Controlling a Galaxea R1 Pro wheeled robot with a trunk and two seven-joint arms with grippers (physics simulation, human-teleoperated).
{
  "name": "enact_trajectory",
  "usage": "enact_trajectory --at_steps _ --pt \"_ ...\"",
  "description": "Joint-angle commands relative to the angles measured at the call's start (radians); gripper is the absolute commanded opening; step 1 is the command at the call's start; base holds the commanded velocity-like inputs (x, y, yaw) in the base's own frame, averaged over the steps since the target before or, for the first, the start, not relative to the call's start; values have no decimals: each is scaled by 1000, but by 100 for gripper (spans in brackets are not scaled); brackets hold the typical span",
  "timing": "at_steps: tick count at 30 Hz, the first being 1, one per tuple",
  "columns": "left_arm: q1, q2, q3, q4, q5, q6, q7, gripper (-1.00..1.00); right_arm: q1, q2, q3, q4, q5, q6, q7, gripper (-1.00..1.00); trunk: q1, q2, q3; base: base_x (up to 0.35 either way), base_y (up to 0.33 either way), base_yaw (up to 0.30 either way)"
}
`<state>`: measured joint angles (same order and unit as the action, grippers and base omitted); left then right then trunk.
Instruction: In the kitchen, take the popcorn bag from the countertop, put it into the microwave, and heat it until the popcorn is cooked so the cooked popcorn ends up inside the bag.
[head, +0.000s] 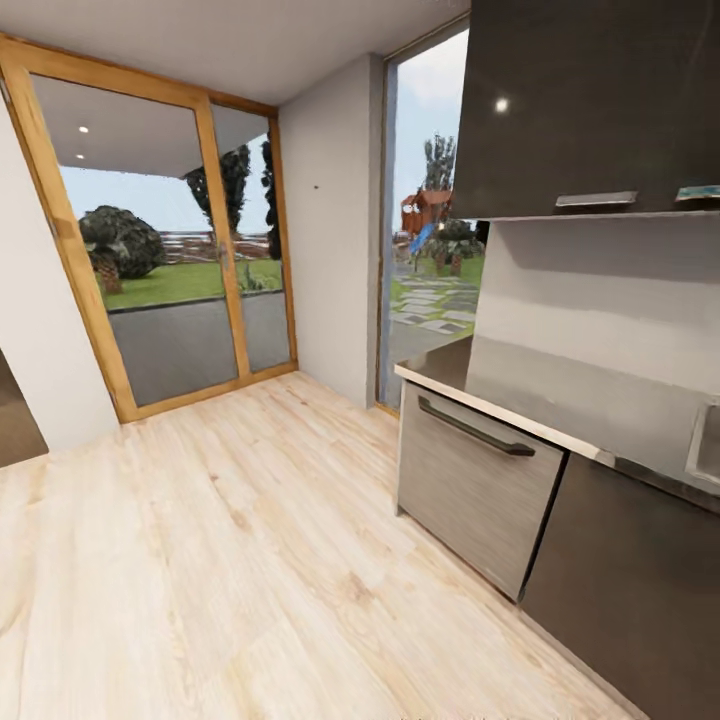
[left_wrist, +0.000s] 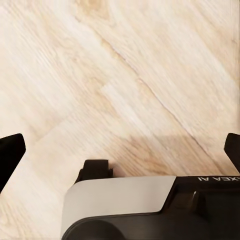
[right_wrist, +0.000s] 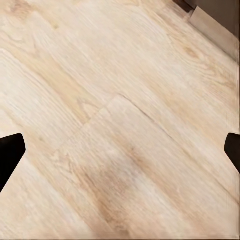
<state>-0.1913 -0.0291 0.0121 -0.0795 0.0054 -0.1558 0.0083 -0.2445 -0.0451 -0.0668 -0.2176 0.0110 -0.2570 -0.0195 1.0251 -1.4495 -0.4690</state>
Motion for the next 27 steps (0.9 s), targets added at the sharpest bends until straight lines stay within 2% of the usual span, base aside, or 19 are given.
enact_trajectory --at_steps 1,9,18,22,27 --pt "0 0 1 1 1 -4 1 100 -1 1 -5 1 1 -4 1 100 0 -1 -1 0 0 -300" --pt "0 0 2 0 1 -3 1 100 -1 1 -5 1 1 -4 1 100 0 -1 -1 0 0 -300" --pt "0 0 2 0 1 -3 1 100 -1 1 -4 1 1 -4 1 100 -35 62 27 0 0 -300" --pt "0 0 2 0 1 -3 1 100 -1 1 -4 1 1 -4 1 100 -35 62 27 0 0 -300" --pt "0 0 3 1 2 -3 2 100 -1 1 -4 1 2 -5 1 100 -54 97 43 0 0 -300"
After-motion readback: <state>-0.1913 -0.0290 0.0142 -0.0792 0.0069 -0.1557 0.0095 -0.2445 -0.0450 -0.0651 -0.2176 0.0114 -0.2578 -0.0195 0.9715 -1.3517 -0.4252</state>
